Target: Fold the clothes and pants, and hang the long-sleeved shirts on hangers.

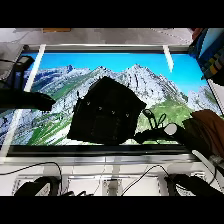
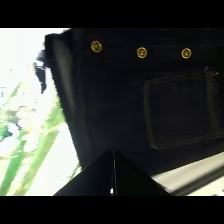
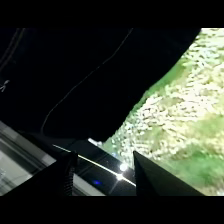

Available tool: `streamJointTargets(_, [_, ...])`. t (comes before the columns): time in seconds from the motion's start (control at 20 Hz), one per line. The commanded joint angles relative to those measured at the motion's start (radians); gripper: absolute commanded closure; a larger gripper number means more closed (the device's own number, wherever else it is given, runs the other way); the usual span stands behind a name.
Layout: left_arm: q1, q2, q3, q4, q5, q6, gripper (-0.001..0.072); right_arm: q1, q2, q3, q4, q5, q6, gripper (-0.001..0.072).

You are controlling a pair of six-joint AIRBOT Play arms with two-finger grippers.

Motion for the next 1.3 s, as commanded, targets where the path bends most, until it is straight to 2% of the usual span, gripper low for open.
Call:
streamJointTargets(0.0, [0.003, 0.1, -0.012, 0.083, -0.015, 0.001, 0.0696, 0.039, -0.09, 0.044, 0.014, -0.075, -0.008, 0.0332])
streamJointTargets(0.25, [0.003, 0.112, -0.026, 0.093, -0.014, 0.001, 0.0696, 0.039, -0.129, 0.122, -0.009, -0.098, -0.008, 0.0343])
streamJointTargets(0.45, [0.003, 0.112, -0.045, 0.093, -0.015, 0.001, 0.0696, 0.039, -0.17, 0.156, -0.008, -0.013, -0.041, 0.0343])
streamJointTargets(0.5, [0.003, 0.112, -0.052, 0.093, -0.015, 0.001, 0.0696, 0.039, -0.169, 0.156, -0.008, -0.012, -0.041, 0.0401])
streamJointTargets(0.55, [0.003, 0.112, -0.063, 0.093, -0.015, 0.001, 0.0695, 0.039, -0.169, 0.156, -0.008, -0.009, -0.04, 0.052])
streamJointTargets(0.65, [0.003, 0.112, -0.107, 0.097, -0.011, 0.001, 0.0696, 0.039, -0.169, 0.156, -0.007, 0.005, -0.029, 0.0681])
streamJointTargets(0.8, [0.01, 0.112, -0.229, 0.139, 0.02, -0.001, 0.0696, 0.038, -0.158, 0.162, -0.015, 0.076, 0.0, 0.0681])
streamJointTargets(1.0, [0.06, 0.112, -0.369, 0.134, 0.076, -0.002, 0.0696, 0.029, -0.099, 0.163, -0.117, 0.243, 0.001, 0.0683])
streamJointTargets(1.15, [0.068, 0.112, -0.427, 0.13, 0.095, -0.003, 0.0696, -0.015, -0.072, 0.155, -0.154, 0.375, -0.091, 0.0682])
streamJointTargets(1.25, [0.068, 0.112, -0.478, 0.129, 0.142, -0.032, 0.0695, -0.047, -0.072, 0.148, -0.156, 0.376, -0.047, 0.0668])
